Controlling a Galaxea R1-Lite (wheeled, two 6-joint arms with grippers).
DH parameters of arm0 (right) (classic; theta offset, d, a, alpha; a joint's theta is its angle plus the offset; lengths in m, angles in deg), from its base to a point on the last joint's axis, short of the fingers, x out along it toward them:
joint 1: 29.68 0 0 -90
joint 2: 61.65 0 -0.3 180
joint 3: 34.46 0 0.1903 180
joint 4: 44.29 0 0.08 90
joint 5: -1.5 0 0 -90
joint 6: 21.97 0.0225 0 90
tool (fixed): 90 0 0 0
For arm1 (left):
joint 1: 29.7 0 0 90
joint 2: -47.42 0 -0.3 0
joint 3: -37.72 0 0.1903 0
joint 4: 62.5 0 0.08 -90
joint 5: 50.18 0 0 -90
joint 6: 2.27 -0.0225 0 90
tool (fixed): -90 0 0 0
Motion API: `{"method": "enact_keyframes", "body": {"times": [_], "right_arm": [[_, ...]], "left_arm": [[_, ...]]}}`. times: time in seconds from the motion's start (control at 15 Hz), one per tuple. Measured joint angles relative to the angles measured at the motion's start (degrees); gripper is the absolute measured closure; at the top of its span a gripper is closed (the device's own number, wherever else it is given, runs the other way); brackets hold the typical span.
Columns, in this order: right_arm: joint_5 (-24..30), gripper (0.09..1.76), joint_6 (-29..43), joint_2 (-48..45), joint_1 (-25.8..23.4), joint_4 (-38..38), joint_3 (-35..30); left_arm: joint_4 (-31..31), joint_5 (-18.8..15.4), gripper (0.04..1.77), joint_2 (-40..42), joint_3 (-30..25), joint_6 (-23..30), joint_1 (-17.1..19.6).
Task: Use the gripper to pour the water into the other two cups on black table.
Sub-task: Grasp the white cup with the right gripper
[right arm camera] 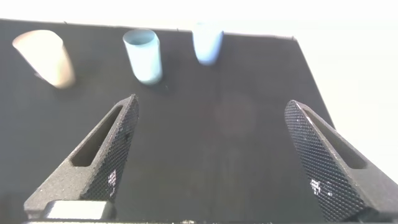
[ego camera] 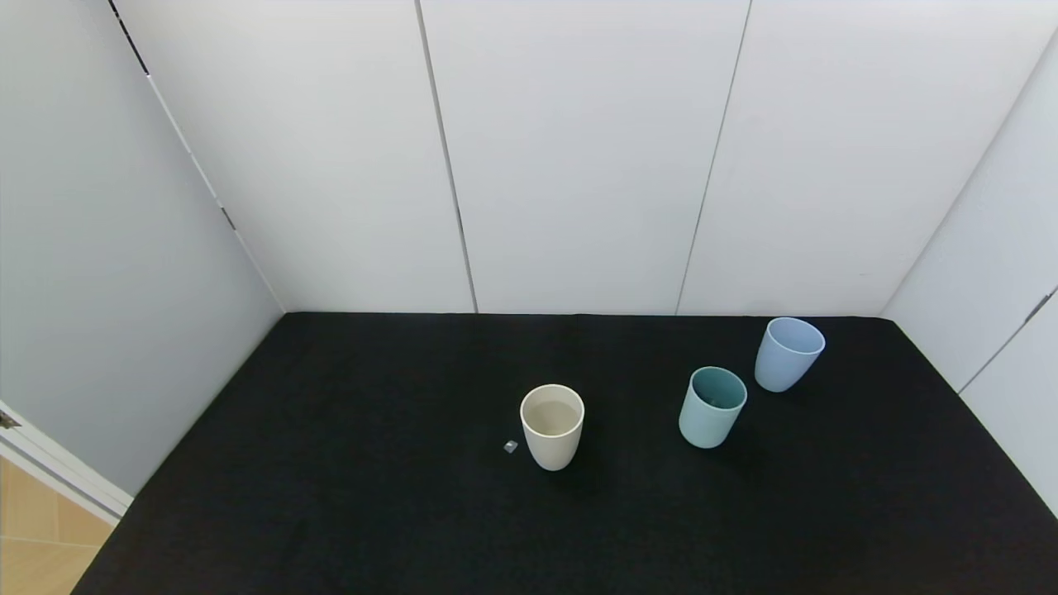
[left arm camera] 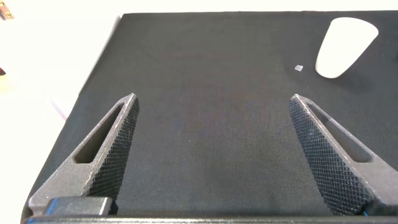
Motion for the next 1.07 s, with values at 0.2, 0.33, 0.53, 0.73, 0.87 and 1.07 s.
{"method": "enact_keyframes", "body": {"times": [0.2,0.33,0.53,0.73,0.87,1.07], "right_arm": [[3.3,0.14,0.0,7.2,0.1,2.3,9.4],[7.3,0.14,-0.2,14.4,0.6,2.5,14.4],[14.0,0.14,-1.3,26.1,1.1,2.4,20.7],[18.7,0.14,-4.4,38.0,2.4,1.2,25.3],[19.3,0.14,-6.4,45.0,5.9,-1.9,26.4],[15.8,0.14,-7.1,54.6,12.9,-8.2,26.9]], "left_arm": [[0.0,0.0,0.09,0.0,0.0,0.0,0.0],[0.0,0.0,0.09,0.0,0.0,0.0,0.0],[0.0,0.0,0.09,0.0,0.0,0.0,0.0],[0.0,0.0,0.09,0.0,0.0,0.0,0.0],[0.0,0.0,0.09,0.0,0.0,0.0,0.0],[0.0,0.0,0.09,0.0,0.0,0.0,0.0]]}}
